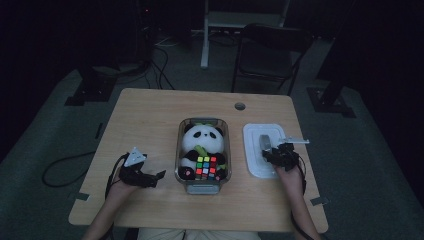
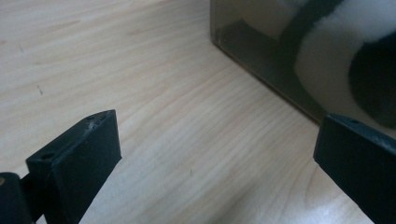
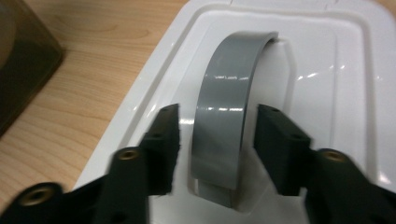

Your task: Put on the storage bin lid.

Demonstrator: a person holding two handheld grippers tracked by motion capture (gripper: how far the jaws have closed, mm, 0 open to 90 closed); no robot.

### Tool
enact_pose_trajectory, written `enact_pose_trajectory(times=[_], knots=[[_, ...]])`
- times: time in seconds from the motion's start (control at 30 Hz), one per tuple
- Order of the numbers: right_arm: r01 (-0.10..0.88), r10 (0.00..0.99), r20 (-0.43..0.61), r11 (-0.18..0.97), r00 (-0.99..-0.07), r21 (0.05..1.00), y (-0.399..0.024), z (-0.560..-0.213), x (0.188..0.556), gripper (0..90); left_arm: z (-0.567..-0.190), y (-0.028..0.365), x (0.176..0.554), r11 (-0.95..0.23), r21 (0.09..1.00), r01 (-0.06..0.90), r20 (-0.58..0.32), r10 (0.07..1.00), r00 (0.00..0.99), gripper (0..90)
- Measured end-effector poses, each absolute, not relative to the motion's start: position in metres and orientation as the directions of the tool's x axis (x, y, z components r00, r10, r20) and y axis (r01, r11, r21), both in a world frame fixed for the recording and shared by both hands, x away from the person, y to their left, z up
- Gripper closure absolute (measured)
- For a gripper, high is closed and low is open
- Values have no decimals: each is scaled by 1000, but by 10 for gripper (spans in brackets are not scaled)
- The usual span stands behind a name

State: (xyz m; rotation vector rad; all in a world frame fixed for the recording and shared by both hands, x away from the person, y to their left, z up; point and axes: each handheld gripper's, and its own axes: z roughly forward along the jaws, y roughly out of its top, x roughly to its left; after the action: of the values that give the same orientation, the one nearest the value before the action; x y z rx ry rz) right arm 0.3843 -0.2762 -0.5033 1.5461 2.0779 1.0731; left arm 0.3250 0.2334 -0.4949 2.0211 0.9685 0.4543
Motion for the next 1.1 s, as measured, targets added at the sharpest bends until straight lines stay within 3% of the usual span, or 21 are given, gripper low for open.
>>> enact_pose_trajectory(times=[0.2,0.37,0.47,0.6,0.87,1.1], knots=[[640,948,105,118,-300,759,-268,-501,381,402,-492,227,336,-353,817,456,-7,784,620,14],[650,962,67,127,-265,750,-261,-506,382,401,-490,221,343,-352,829,434,7,784,621,14],[660,966,61,125,-251,741,-259,-509,383,436,-489,216,346,-365,829,423,22,778,628,14],[670,966,47,140,-254,729,-259,-511,383,658,-490,210,348,-383,827,412,32,764,645,13],[660,961,99,100,-258,744,-269,-494,377,675,-488,194,350,-404,834,377,41,726,687,13],[601,953,137,56,-271,797,-278,-456,358,675,-485,186,349,-418,833,362,63,721,690,13]])
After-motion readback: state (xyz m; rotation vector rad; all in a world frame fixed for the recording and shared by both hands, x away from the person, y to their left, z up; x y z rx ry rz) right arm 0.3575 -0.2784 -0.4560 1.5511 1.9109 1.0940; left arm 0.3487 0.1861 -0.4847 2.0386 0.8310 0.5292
